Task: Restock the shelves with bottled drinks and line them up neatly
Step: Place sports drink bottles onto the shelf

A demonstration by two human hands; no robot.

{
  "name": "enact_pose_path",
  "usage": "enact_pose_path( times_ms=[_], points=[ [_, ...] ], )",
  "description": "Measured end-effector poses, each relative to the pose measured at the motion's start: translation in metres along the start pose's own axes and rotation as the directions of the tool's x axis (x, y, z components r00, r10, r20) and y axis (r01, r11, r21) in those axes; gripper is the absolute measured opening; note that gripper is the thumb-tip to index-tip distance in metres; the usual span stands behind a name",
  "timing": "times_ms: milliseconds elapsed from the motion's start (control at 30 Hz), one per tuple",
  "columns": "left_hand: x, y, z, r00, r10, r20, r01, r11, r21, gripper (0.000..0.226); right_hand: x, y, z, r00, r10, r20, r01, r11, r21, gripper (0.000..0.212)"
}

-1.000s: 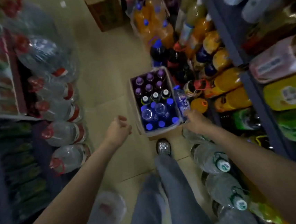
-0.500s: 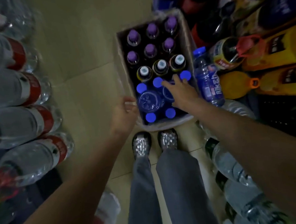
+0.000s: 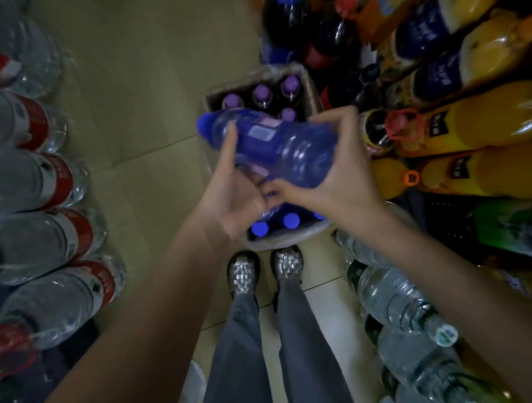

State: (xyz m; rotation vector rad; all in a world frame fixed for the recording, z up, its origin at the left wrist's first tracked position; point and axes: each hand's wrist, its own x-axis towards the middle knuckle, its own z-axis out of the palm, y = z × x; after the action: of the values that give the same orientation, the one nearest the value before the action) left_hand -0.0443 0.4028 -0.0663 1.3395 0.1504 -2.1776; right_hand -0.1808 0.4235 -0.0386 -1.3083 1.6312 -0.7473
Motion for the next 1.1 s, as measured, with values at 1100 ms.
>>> enact_pose_path(
  times_ms=[1100],
  points=[
    [-0.226, -0.022, 0.173, 0.963, -0.047, 0.266, -0.152, 0.72, 0.678, 0.022, -0.219, -0.13, -0.212, 0.892, 0.349, 0.287, -0.438, 0.514, 0.737, 0.086]
  ],
)
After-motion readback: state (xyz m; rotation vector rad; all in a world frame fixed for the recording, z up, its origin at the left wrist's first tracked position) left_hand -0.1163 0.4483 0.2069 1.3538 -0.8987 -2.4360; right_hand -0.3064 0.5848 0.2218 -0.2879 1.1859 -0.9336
